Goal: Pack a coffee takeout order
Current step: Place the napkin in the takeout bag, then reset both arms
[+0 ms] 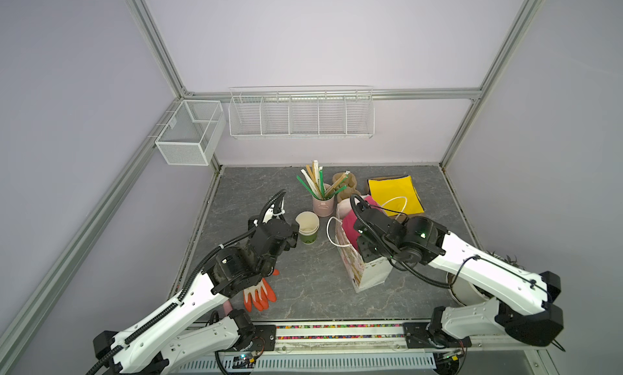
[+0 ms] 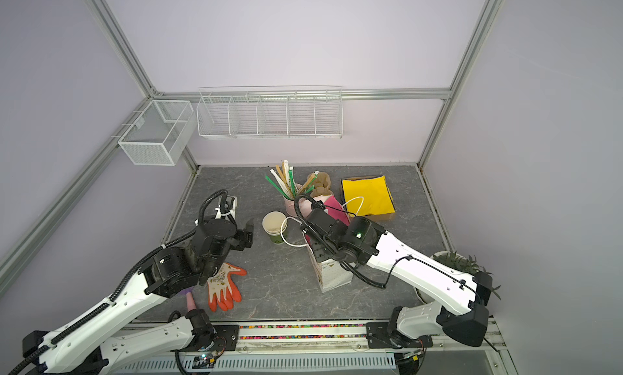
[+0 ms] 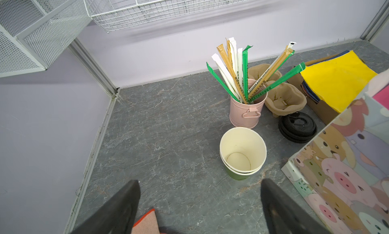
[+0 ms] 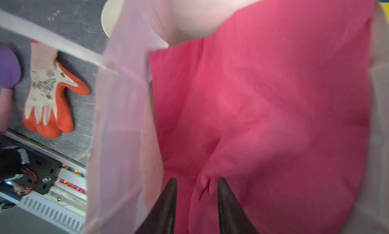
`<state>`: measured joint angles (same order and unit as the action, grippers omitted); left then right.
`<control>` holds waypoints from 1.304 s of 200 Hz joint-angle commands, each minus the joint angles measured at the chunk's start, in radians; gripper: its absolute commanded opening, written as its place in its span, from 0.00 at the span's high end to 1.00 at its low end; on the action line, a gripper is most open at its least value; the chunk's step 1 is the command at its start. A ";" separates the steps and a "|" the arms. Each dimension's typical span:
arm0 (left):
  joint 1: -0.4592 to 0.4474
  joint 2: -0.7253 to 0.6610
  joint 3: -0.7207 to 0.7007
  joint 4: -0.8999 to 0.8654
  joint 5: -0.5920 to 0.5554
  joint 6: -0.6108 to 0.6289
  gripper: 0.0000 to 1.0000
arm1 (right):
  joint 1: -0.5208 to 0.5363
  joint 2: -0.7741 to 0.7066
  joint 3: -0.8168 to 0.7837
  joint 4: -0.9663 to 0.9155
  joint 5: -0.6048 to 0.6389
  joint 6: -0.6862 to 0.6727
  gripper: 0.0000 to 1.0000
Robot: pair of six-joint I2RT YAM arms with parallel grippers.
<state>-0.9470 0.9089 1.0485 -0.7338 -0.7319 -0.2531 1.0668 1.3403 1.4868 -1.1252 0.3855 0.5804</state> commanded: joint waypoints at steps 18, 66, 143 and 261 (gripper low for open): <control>0.007 0.009 0.001 -0.015 -0.002 -0.009 0.10 | -0.023 -0.032 0.134 -0.004 -0.046 -0.052 0.48; 0.006 -0.024 -0.010 0.001 -0.022 -0.022 0.06 | -0.116 -0.049 0.310 -0.045 -0.009 -0.157 0.21; 0.134 -0.192 -0.090 0.119 -0.136 -0.103 0.01 | -0.464 -0.392 0.016 0.311 0.255 -0.198 0.12; 0.644 0.069 -0.281 0.445 0.116 -0.227 0.01 | -0.983 -0.238 -0.578 0.755 0.024 -0.138 0.11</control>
<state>-0.3561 0.9562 0.8047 -0.4549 -0.6510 -0.4755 0.1177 1.0519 0.9482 -0.5423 0.4358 0.4706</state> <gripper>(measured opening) 0.991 0.888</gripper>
